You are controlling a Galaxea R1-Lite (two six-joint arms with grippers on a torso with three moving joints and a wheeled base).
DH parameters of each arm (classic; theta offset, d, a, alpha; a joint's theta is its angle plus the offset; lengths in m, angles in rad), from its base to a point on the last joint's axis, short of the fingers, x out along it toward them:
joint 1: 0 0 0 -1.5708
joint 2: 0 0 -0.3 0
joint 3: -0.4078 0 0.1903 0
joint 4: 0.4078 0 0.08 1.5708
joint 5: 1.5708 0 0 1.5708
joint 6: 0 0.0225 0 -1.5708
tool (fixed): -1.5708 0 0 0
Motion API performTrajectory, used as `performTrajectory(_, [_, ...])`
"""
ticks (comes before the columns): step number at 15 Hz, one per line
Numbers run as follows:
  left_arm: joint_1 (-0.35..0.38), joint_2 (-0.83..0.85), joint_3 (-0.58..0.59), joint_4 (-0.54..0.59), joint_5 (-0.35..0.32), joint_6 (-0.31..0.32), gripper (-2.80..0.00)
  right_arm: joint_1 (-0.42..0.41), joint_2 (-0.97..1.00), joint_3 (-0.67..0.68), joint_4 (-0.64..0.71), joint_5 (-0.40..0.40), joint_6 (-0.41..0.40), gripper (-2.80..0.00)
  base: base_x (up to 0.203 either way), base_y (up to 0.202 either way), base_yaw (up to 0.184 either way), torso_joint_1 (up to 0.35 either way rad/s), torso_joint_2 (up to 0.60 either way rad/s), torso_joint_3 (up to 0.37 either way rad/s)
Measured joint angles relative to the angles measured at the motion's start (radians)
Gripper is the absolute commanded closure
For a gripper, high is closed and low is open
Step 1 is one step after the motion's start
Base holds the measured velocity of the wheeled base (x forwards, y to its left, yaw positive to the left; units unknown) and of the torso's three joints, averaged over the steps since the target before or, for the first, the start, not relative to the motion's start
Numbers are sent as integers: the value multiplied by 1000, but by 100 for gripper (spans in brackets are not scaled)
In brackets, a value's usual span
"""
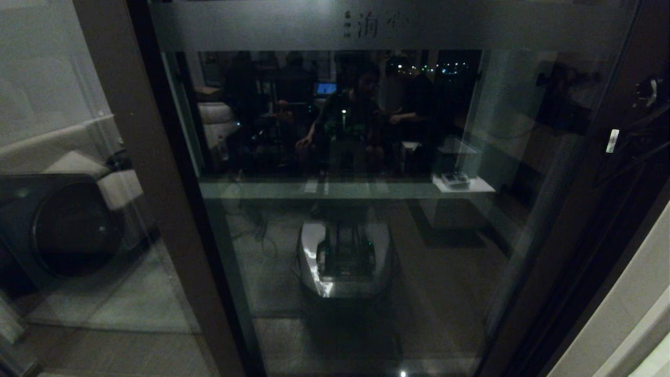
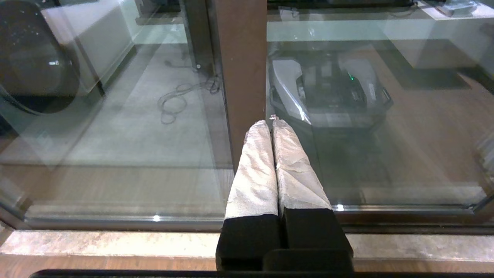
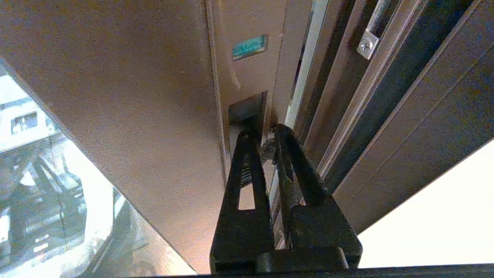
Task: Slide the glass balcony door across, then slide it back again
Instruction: Close the slid door
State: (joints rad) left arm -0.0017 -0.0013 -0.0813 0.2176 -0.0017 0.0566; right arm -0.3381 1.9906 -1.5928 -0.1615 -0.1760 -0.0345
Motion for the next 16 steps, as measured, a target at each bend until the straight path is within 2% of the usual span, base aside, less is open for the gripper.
performTrajectory(16, [0,0,0,0,0,0,0,-34,45,-45,-14,-20,-3,0,0,0,0,0,0,0])
